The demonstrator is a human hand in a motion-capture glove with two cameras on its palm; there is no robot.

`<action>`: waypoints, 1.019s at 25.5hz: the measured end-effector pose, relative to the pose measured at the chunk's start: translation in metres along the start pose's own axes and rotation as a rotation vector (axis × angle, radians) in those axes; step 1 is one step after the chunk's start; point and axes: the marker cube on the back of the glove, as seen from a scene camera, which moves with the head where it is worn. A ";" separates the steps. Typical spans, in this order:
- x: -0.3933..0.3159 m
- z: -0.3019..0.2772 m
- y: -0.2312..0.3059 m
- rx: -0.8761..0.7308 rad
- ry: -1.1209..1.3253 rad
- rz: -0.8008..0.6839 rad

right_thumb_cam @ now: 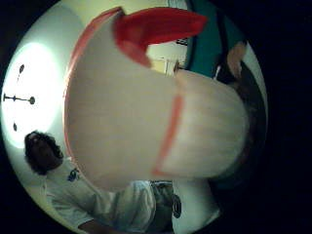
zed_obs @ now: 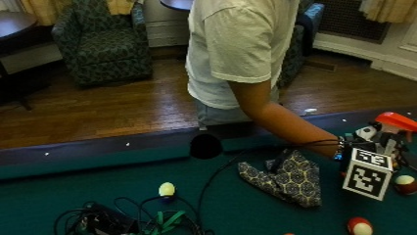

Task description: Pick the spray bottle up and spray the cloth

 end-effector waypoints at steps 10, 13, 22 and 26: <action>-0.009 -0.054 0.059 -0.097 0.283 0.085; -0.023 -0.074 0.086 -0.099 0.346 0.087; -0.090 -0.115 0.181 -0.217 0.598 -0.040; -0.114 -0.128 0.219 -0.215 0.672 -0.105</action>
